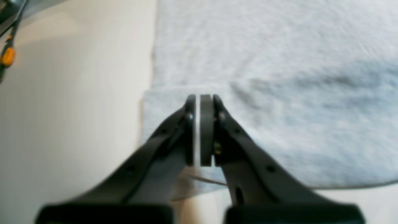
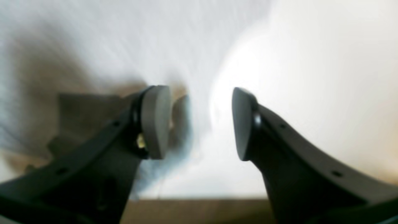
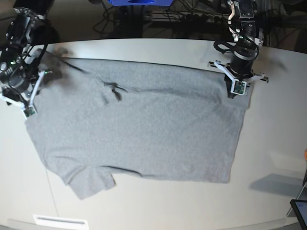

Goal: Fold the T-shirt properly
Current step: 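Move the right gripper back to the shirt's shoulder corner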

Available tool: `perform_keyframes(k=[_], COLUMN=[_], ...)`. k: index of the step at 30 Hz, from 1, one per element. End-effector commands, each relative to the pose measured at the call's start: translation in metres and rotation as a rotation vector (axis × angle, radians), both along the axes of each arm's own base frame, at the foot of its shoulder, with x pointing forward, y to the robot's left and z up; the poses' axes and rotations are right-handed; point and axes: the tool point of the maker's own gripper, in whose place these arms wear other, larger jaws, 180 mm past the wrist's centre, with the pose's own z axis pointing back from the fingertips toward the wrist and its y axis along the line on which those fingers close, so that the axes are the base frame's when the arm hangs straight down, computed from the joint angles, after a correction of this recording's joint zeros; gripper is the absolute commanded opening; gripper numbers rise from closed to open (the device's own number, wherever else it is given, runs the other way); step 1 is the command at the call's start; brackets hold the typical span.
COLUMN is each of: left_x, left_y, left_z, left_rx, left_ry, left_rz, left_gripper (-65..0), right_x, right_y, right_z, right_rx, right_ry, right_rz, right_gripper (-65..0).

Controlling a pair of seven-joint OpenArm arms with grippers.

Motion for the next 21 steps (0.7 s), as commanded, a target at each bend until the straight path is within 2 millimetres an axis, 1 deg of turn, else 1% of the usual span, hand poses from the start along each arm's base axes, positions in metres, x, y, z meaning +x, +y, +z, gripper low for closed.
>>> perform_keyframes(k=[1, 3, 4, 8, 10, 12, 16, 18, 21], left_x=[0.008, 0.012, 0.012, 0.013, 0.012, 0.012, 0.009, 0.007, 0.006], left_y=[-0.005, -0.016, -0.019, -0.031, -0.029, -0.028, -0.023, -0.019, -0.018], left_z=[0.012, 0.011, 0.01, 0.008, 0.003, -0.002, -0.017, -0.021, -0.026], left_rx=[0.006, -0.007, -0.011, -0.025, -0.025, -0.027, -0.032, -0.021, -0.023], left_ry=[-0.047, -0.051, -0.05, -0.044, -0.032, -0.022, 0.017, 0.032, 0.043], left_rz=[-0.022, -0.047, -0.054, -0.081, -0.077, -0.073, -0.06, -0.061, -0.058], left_gripper=[-62.1, -62.1, -62.1, -62.1, -62.1, -62.1, -62.1, -62.1, -62.1], right_x=[0.001, -0.012, -0.019, -0.032, -0.037, -0.038, -0.045, -0.048, -0.053], right_y=[-0.005, -0.01, -0.01, 0.0, 0.008, 0.012, 0.013, 0.012, 0.01], right_z=[0.007, 0.001, -0.004, -0.015, -0.021, -0.023, -0.028, -0.029, -0.03], right_rx=[-0.003, 0.003, 0.013, 0.045, 0.071, 0.085, 0.085, 0.081, 0.072], right_ry=[-0.025, 0.005, 0.022, 0.056, 0.068, 0.07, 0.091, 0.105, 0.133], right_rz=[-0.017, -0.06, -0.079, -0.095, -0.1, -0.106, -0.104, -0.11, -0.123], right_gripper=[-34.8, -36.0, -36.7, -37.9, -37.9, -37.6, -37.3, -37.1, -37.1])
